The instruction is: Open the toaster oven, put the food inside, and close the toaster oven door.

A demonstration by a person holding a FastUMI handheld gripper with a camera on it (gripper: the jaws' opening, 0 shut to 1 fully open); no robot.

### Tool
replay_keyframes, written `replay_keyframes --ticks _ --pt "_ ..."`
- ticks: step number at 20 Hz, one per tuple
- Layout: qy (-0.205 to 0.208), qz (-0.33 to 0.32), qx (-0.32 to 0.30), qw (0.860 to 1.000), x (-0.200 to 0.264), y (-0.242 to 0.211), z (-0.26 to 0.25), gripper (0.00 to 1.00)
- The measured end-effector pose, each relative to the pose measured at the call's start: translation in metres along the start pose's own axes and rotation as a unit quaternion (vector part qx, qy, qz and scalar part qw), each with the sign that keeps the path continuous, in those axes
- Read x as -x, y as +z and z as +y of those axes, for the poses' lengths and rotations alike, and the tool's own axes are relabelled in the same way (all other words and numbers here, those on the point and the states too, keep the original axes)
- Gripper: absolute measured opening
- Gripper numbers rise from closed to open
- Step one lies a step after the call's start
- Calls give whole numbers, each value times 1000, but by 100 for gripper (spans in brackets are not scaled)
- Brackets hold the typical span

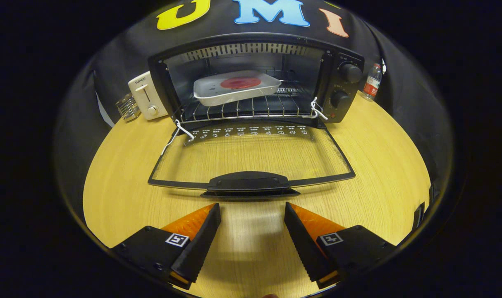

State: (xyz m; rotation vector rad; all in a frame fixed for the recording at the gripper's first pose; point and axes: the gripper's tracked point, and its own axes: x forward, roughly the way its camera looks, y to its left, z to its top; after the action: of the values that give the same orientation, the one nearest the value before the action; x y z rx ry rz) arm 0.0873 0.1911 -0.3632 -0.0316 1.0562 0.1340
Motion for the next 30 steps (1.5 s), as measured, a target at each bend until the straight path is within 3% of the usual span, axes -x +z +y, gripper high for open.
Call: replay_keyframes --ticks 7,16,30 --pt "-3 -13 11 1000 -1 5 -2 98" --pt "9 -73 5 997 35 25 0 98" --pt "34 -212 3 977 84 130 1 99"
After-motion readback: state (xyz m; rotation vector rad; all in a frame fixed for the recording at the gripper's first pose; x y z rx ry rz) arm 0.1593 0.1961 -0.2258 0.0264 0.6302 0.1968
